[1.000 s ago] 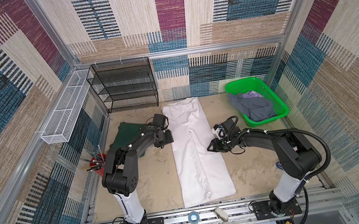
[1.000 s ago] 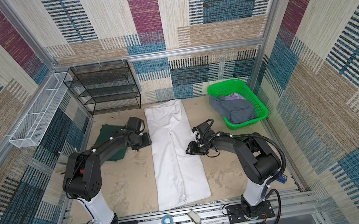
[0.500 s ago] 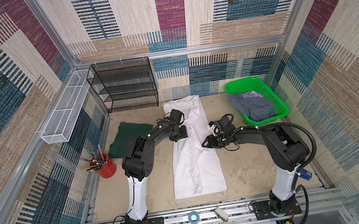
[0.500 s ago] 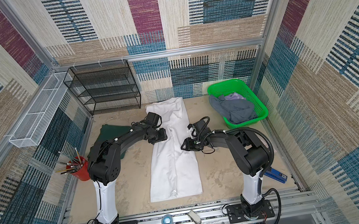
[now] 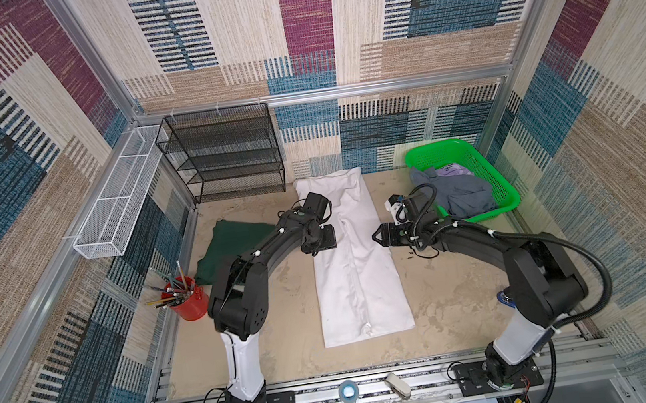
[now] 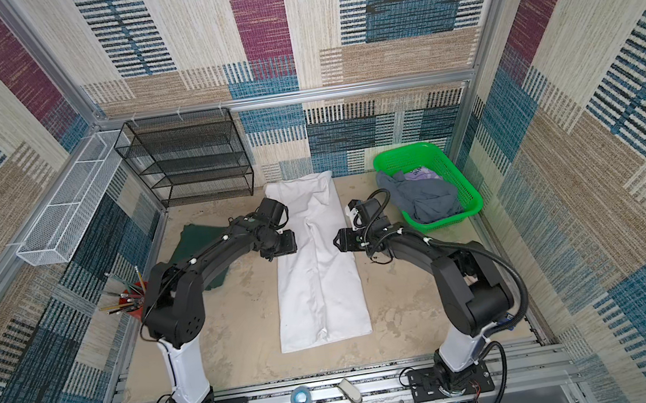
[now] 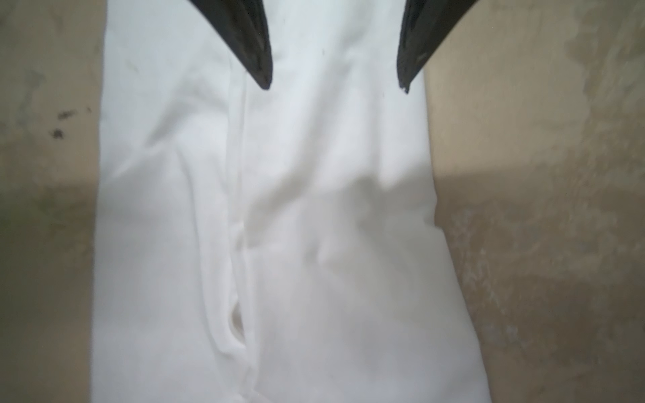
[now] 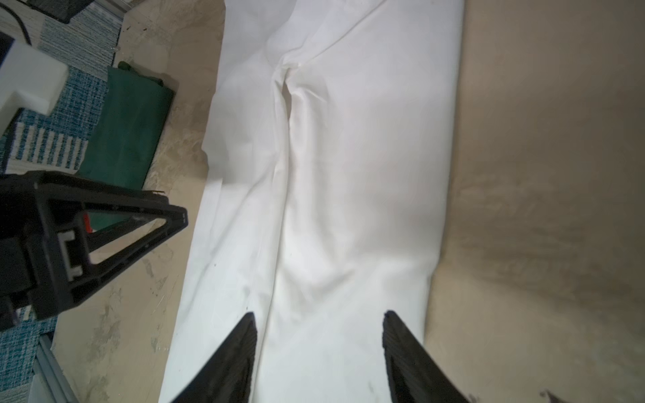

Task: Fold and stack the t-shirts
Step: 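Grasp the near end of the white shirt strip with both grippers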

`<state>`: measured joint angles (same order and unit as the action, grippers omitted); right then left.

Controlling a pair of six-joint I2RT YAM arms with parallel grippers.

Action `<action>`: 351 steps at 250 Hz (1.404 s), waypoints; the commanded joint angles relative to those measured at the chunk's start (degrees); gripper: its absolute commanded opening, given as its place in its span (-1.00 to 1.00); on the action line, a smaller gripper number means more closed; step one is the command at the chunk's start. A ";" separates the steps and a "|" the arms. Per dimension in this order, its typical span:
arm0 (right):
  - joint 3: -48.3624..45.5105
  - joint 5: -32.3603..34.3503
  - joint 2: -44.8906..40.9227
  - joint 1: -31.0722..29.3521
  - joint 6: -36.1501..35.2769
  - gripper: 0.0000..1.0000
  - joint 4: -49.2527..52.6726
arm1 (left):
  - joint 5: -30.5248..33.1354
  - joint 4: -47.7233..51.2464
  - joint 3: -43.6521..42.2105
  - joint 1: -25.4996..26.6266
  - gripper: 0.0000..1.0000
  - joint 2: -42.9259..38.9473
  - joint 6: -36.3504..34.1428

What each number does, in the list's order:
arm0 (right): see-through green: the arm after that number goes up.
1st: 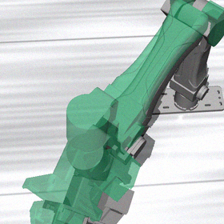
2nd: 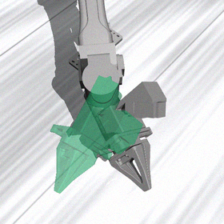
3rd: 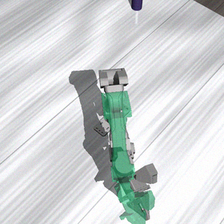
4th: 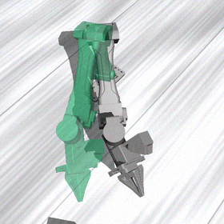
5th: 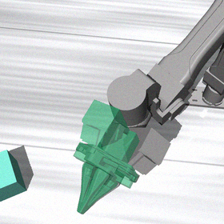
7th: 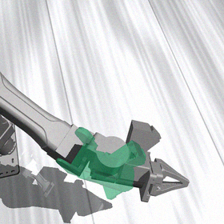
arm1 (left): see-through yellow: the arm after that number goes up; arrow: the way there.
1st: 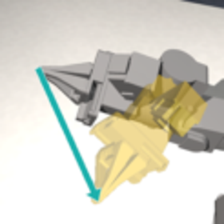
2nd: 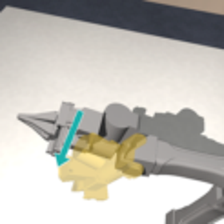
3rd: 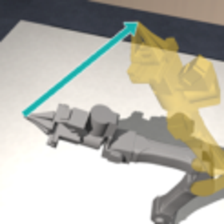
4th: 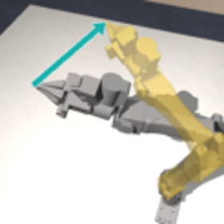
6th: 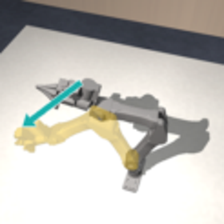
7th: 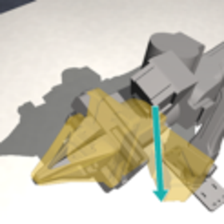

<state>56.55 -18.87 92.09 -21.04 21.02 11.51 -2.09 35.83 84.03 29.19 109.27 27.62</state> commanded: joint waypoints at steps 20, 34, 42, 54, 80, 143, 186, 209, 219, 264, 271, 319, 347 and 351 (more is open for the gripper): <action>-15.29 -5.18 -14.42 -2.93 5.97 0.18 4.72 | -9.23 -2.67 -20.66 6.59 0.10 -14.08 6.50; -18.28 -4.22 -16.64 -4.89 7.29 0.14 7.17 | -11.63 -5.39 -24.67 10.64 0.06 -17.46 8.97; -19.82 -3.37 -17.93 -5.85 8.23 0.11 8.32 | -12.13 -6.55 -26.00 13.19 0.04 -18.68 10.41; -22.05 -1.89 -19.80 -6.59 9.85 0.03 9.50 | -11.80 -7.16 -26.63 16.94 0.00 -19.61 12.17; -27.37 0.39 -25.05 -6.74 12.64 -0.14 10.24 | -9.59 -7.13 -25.99 22.86 -0.12 -18.36 14.94; -32.22 0.34 -30.35 -6.90 14.94 -0.15 10.87 | -7.67 -6.88 -22.88 28.73 -0.37 -11.62 16.51; -32.04 1.38 -29.61 -7.00 15.29 -0.16 11.37 | -4.67 -2.02 -20.26 32.06 -0.39 -10.43 16.19; -32.18 1.54 -29.17 -7.00 15.46 -0.16 11.40 | -0.46 3.20 -17.98 34.29 -0.36 -9.81 15.85; -32.20 1.55 -29.17 -7.04 15.44 -0.17 11.22 | 0.65 4.49 -17.61 35.03 -0.35 -9.40 15.94; -32.36 0.50 -28.77 -7.09 15.35 -0.19 10.77 | -2.48 0.55 -21.03 35.20 -0.34 -7.91 16.89; -32.42 0.06 -28.73 -7.07 15.21 -0.20 10.81 | -2.57 -0.25 -21.56 35.17 -0.34 -8.33 16.97; -33.38 -0.55 -29.77 -8.47 16.84 -0.25 12.02 | -4.41 -6.60 -25.21 35.17 -0.33 -14.13 16.53; -34.92 -0.57 -30.63 -9.01 17.80 -0.29 12.06 | -1.32 -5.98 -28.12 35.06 -0.31 -20.92 18.05; -35.24 -0.63 -30.78 -9.08 17.92 -0.31 11.87 | -0.49 -5.26 -28.55 34.98 -0.30 -21.91 18.47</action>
<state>22.59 -19.09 62.11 -29.65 37.10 23.42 -5.28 31.35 57.82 64.40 92.86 43.81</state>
